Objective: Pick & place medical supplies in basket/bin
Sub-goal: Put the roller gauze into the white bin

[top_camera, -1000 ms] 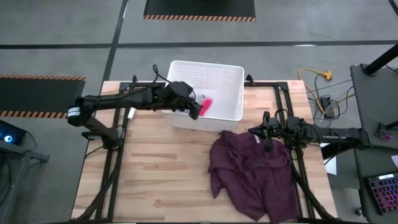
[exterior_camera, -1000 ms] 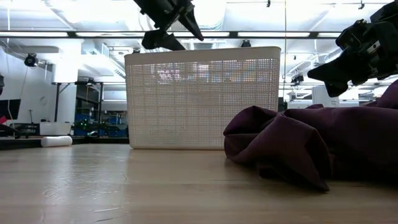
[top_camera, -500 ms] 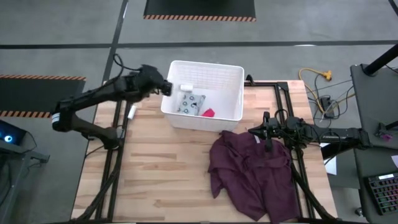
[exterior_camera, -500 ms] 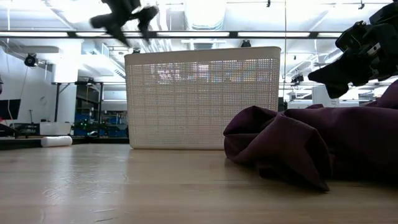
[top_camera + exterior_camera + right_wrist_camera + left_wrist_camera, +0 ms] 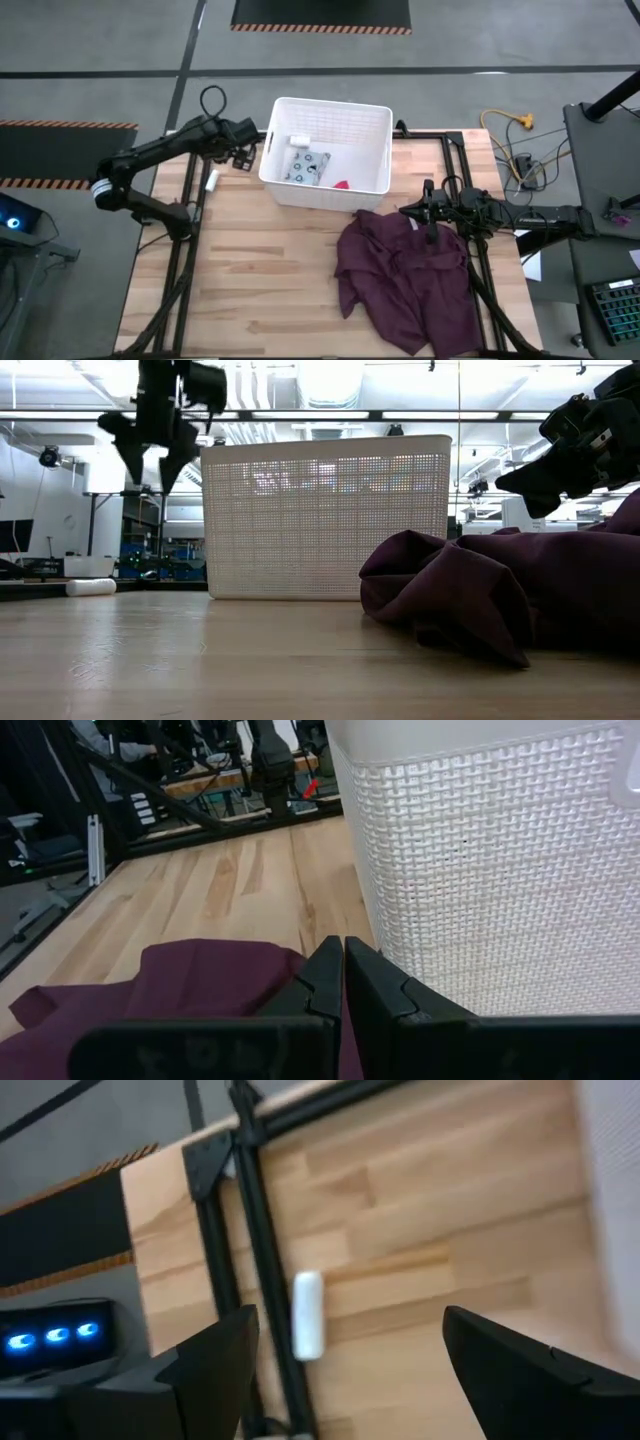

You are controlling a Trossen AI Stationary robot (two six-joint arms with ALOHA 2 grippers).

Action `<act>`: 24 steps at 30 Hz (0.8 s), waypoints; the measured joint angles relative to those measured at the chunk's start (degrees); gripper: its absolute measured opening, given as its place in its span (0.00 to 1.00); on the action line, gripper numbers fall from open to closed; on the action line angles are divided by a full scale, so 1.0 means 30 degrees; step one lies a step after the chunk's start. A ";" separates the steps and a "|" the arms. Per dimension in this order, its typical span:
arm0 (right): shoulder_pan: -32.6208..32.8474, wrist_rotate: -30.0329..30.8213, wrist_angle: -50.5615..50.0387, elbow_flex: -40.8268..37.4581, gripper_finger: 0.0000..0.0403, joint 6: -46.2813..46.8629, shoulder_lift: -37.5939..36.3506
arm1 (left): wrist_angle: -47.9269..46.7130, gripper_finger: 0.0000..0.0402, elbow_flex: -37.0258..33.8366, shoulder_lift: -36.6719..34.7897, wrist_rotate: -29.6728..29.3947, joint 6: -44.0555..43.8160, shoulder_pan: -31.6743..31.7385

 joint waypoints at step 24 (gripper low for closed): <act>-0.0003 0.0000 0.0000 0.0000 0.02 -0.0051 0.0022 | 0.5790 0.74 -0.9204 0.0015 0.2246 0.2239 0.4860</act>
